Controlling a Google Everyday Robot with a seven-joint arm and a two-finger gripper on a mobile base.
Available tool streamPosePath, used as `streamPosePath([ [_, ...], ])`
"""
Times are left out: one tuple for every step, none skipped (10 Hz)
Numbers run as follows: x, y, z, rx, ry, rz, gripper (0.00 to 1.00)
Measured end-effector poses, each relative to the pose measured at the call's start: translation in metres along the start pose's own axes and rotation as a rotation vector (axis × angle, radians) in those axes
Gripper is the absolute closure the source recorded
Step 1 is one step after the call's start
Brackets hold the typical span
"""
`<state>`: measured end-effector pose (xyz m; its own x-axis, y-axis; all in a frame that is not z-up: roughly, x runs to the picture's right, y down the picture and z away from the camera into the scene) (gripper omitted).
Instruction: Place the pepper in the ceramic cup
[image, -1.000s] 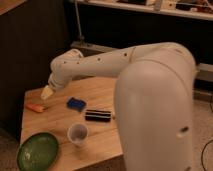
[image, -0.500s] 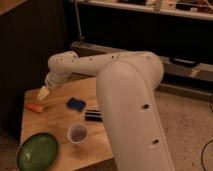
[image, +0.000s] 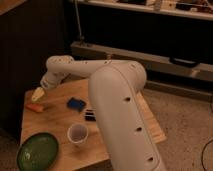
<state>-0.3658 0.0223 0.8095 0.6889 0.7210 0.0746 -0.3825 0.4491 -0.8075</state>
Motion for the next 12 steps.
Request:
streamPosePath([
  [-0.001,-0.001,0.008,-0.011,0.0,0.001,0.2],
  [-0.001,-0.003,0.016,-0.018,0.001,0.001,0.2],
  [-0.001,-0.003,0.023,-0.022,0.004,-0.001,0.2],
  [0.0,-0.002,0.034,-0.027,0.01,-0.007,0.2],
  [0.003,-0.002,0.042,-0.031,0.013,-0.008,0.2],
  [0.007,-0.004,0.048,-0.033,0.017,-0.008,0.2],
  [0.011,-0.008,0.055,-0.039,0.02,-0.006,0.2],
  [0.01,-0.007,0.055,-0.04,0.019,-0.006,0.2],
  [0.011,-0.006,0.056,-0.041,0.02,-0.006,0.2],
  [0.011,-0.007,0.055,-0.04,0.019,-0.006,0.2],
  [0.011,-0.007,0.055,-0.041,0.02,-0.006,0.2],
  [0.011,-0.007,0.055,-0.041,0.02,-0.006,0.2],
])
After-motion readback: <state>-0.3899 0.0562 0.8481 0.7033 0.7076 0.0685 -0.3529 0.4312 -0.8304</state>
